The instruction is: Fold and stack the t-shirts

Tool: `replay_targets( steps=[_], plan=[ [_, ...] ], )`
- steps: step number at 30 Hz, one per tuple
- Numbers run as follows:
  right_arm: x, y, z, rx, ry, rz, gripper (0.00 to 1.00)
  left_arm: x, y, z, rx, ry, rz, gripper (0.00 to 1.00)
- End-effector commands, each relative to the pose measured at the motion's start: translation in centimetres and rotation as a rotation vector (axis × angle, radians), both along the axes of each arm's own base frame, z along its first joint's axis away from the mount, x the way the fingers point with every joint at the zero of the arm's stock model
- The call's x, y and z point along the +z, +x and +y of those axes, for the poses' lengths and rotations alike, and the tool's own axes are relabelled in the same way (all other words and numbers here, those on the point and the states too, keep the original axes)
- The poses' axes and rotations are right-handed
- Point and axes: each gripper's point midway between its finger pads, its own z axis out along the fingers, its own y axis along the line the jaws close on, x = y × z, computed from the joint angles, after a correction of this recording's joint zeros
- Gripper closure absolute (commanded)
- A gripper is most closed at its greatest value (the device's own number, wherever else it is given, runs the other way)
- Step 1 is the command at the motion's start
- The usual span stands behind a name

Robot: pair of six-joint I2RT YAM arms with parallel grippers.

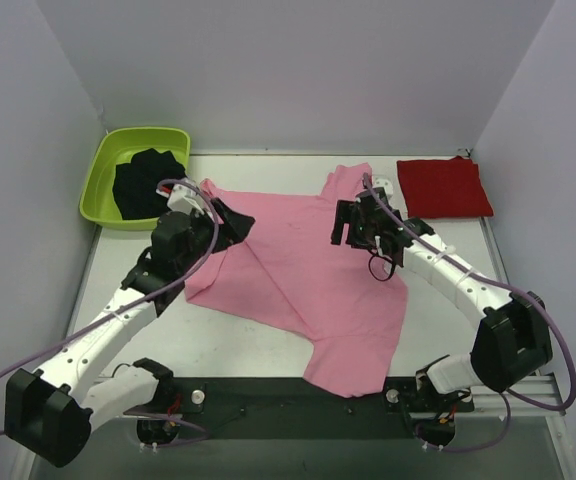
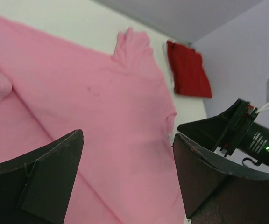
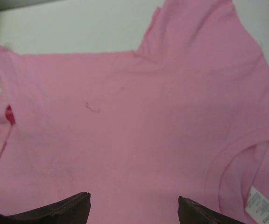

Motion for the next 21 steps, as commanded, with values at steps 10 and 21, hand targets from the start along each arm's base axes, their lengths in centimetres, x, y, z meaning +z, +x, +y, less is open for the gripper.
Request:
replay_targets(
  steps=[10, 21],
  plan=[
    [-6.9, -5.1, -3.0, -0.072, -0.084, 0.185, 0.28, -15.2, -2.6, -4.2, -0.075, 0.377, 0.398, 0.18],
    [-11.4, -7.5, -2.1, -0.060, -0.082, 0.313, 0.30, -22.3, -4.4, -2.4, -0.005, 0.626, 0.569, 0.19]
  ],
)
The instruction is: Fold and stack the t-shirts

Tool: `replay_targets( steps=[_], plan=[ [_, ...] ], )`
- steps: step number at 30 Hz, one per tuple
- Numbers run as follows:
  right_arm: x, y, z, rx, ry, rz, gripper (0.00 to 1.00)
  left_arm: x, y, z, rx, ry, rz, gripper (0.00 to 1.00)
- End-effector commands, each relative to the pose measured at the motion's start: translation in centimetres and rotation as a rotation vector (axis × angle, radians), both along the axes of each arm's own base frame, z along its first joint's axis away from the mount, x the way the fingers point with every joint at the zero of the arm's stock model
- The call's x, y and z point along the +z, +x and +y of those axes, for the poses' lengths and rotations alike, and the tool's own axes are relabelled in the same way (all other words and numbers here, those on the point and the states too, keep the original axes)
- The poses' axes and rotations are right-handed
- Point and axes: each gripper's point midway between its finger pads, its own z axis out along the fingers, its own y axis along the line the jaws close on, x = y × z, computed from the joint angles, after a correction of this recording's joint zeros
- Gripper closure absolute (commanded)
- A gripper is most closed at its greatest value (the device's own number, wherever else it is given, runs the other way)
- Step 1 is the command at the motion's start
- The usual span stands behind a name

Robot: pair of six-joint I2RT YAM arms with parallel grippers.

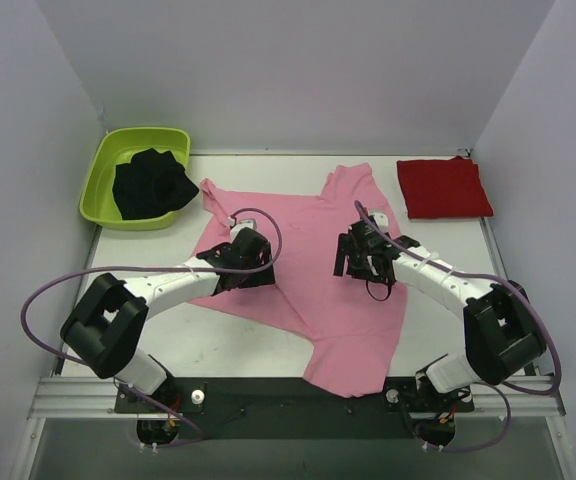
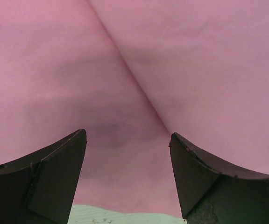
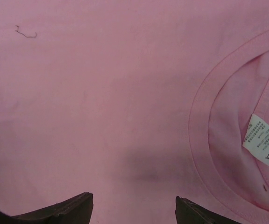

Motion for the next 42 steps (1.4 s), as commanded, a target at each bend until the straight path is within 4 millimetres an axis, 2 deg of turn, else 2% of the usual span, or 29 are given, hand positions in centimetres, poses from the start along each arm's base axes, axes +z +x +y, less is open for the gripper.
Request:
replay_targets(
  steps=[1, 5, 10, 15, 20, 21, 23, 24, 26, 27, 28, 30, 31, 35, 36, 40, 41, 42],
  plan=[
    [-1.7, -1.6, -0.1, -0.015, -0.006, 0.051, 0.30, -0.4, 0.0, 2.3, 0.065, 0.103, -0.006, 0.19],
    [-3.3, -2.9, -0.2, -0.023, -0.027, 0.102, 0.32, -1.9, -1.8, 4.0, 0.095, 0.152, 0.045, 0.19],
    [-4.6, -4.7, -2.2, -0.074, -0.099, 0.159, 0.33, -3.6, -5.0, 6.3, 0.150, 0.180, 0.088, 0.19],
    [-4.5, -6.1, -3.3, -0.088, -0.124, 0.167, 0.34, -4.5, -7.4, 8.1, 0.181, 0.173, 0.092, 0.18],
    [-3.6, -6.9, -4.1, -0.089, -0.141, 0.160, 0.34, -5.7, -10.2, 10.0, 0.227, 0.165, 0.119, 0.18],
    [-3.5, -7.4, -4.5, -0.091, -0.158, 0.171, 0.34, -5.2, -10.7, 9.5, 0.236, 0.121, 0.109, 0.18],
    [-3.2, -7.7, -5.2, -0.109, -0.182, 0.163, 0.34, -5.8, -12.2, 10.0, 0.249, 0.108, 0.126, 0.18],
    [-3.2, -8.0, -5.7, -0.120, -0.196, 0.170, 0.34, -5.2, -12.6, 9.2, 0.255, 0.056, 0.108, 0.18],
    [-3.2, -8.6, -6.2, -0.135, -0.206, 0.171, 0.34, -5.0, -13.7, 9.2, 0.257, 0.042, 0.105, 0.18],
    [-3.2, -8.8, -6.4, -0.141, -0.207, 0.174, 0.34, -4.7, -13.8, 9.3, 0.297, 0.017, 0.085, 0.18],
    [-3.5, -9.2, -6.8, -0.150, -0.214, 0.181, 0.34, -4.8, -14.9, 9.5, 0.277, 0.043, 0.094, 0.18],
    [-3.4, -9.3, -7.2, -0.172, -0.221, 0.176, 0.34, -4.4, -15.4, 9.8, 0.321, 0.030, 0.080, 0.18],
    [-3.4, -9.4, -7.3, -0.177, -0.224, 0.176, 0.34, -4.6, -16.3, 10.2, 0.305, 0.053, 0.088, 0.18],
    [-3.1, -9.4, -7.3, -0.188, -0.215, 0.167, 0.34, -3.8, -17.3, 10.2, 0.314, 0.039, 0.063, 0.18],
    [-2.9, -9.2, -7.1, -0.179, -0.208, 0.159, 0.34, -3.3, -17.0, 10.5, 0.331, 0.041, 0.039, 0.18],
    [-0.6, -7.6, -5.4, -0.135, -0.151, 0.110, 0.33, 0.8, -15.2, 10.1, 0.319, 0.047, -0.057, 0.18],
    [-0.1, -7.3, -5.2, -0.128, -0.144, 0.098, 0.33, 3.1, -14.5, 8.9, 0.311, 0.001, -0.088, 0.18],
    [0.8, -6.6, -4.7, -0.123, -0.126, 0.074, 0.32, 4.4, -13.9, 8.7, 0.290, 0.002, -0.124, 0.17]
  ],
)
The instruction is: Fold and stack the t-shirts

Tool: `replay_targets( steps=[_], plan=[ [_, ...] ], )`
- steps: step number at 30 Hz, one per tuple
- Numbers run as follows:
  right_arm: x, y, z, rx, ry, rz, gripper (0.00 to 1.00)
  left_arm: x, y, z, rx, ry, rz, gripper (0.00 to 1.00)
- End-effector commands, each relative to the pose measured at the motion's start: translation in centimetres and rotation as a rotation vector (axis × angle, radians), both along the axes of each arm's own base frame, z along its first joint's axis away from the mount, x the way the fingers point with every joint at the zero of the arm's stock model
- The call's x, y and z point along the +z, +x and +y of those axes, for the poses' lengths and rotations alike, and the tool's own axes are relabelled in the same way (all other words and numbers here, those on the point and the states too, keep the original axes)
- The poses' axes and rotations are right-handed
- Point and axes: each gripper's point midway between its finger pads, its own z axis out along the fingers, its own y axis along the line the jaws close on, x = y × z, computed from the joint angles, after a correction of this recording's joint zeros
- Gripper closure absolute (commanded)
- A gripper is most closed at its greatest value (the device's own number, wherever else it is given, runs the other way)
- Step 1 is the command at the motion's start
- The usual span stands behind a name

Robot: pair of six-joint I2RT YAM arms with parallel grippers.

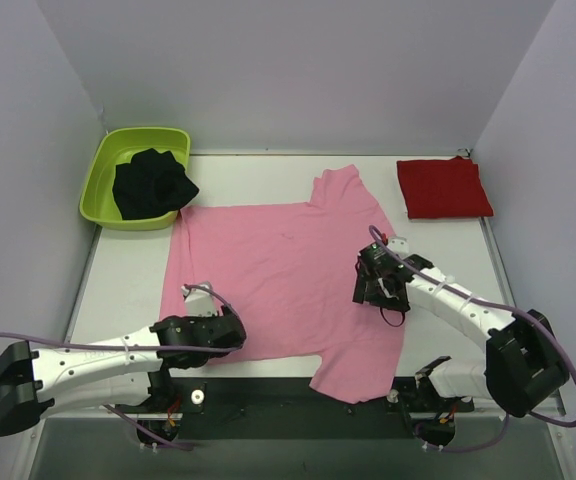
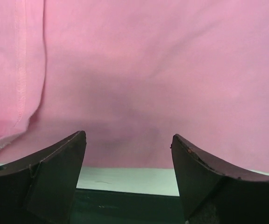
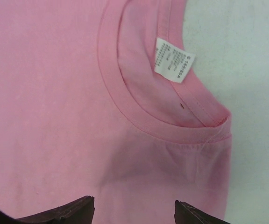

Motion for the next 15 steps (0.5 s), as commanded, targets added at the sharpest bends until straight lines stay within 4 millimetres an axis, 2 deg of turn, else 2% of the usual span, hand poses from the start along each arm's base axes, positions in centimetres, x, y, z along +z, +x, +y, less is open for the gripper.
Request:
replay_targets(
  steps=[1, 3, 4, 6, 9, 14, 15],
  plan=[
    [3.9, 2.2, 1.4, 0.037, 0.044, -0.091, 0.31, 7.2, 2.9, 0.0, 0.079, -0.020, -0.170, 0.15],
    [4.3, 2.9, 2.6, 0.058, 0.085, -0.101, 0.31, 10.1, 3.8, -0.9, 0.047, -0.040, -0.228, 0.14],
    [4.6, 3.4, 3.4, 0.066, 0.107, -0.106, 0.31, 11.0, 4.2, -1.0, 0.046, -0.044, -0.247, 0.14],
    [4.0, 3.9, 4.5, 0.075, 0.131, -0.085, 0.31, 12.7, 4.9, -1.2, 0.044, -0.033, -0.287, 0.14],
    [3.3, 4.9, 6.5, 0.110, 0.180, -0.102, 0.31, 13.0, 5.3, -1.1, 0.033, 0.023, -0.298, 0.14],
    [1.5, 6.3, 8.2, 0.147, 0.229, -0.122, 0.31, 13.3, 6.5, -1.8, 0.015, 0.047, -0.314, 0.14],
    [1.5, 6.7, 9.3, 0.170, 0.276, -0.132, 0.31, 13.0, 6.6, -2.1, -0.007, 0.057, -0.306, 0.14]
  ],
)
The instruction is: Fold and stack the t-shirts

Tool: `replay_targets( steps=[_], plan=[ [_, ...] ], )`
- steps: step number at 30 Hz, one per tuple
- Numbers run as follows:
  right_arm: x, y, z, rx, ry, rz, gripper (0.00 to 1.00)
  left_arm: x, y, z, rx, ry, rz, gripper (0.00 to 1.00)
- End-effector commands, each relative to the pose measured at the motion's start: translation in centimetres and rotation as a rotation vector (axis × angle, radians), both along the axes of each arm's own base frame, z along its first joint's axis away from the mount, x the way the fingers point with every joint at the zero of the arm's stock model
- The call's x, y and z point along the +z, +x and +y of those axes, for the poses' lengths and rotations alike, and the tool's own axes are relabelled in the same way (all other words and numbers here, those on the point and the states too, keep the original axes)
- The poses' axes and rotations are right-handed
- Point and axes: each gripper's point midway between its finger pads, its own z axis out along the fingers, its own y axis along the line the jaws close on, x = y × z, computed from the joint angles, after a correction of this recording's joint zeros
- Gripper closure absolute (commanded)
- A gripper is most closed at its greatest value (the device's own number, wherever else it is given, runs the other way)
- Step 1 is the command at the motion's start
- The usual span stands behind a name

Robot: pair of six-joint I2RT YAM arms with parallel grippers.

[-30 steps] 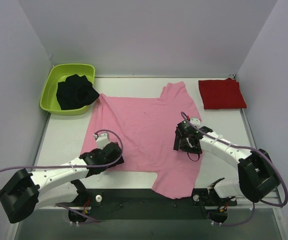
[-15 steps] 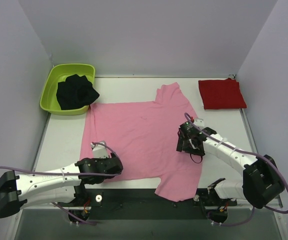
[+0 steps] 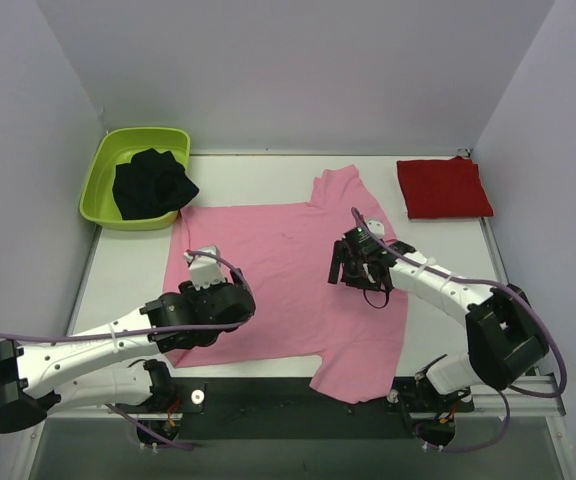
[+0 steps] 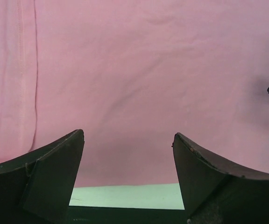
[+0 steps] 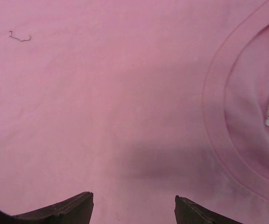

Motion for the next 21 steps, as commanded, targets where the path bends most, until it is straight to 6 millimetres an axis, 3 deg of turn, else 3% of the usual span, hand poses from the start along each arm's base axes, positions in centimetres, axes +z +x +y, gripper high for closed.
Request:
replay_targets(
  steps=[1, 6, 9, 14, 21],
  plan=[
    [-1.2, 1.3, 2.7, 0.072, 0.090, -0.028, 0.31, 0.7, 1.4, 0.5, 0.005, 0.059, -0.037, 0.14],
    [-3.2, 1.6, 4.4, 0.102, 0.140, 0.008, 0.31, -0.7, 1.9, 0.1, -0.008, 0.033, -0.004, 0.14],
    [-5.3, 1.0, 3.4, 0.071, 0.083, 0.065, 0.32, -1.2, 2.2, 0.1, -0.006, 0.016, -0.002, 0.14],
    [-6.8, 0.7, -1.5, -0.061, -0.155, 0.121, 0.32, -1.5, 2.4, 0.6, -0.005, 0.029, 0.003, 0.14],
    [-6.9, 0.2, -6.7, -0.235, -0.223, 0.167, 0.34, -2.3, 2.6, 1.4, 0.000, 0.028, 0.014, 0.14]
  ],
)
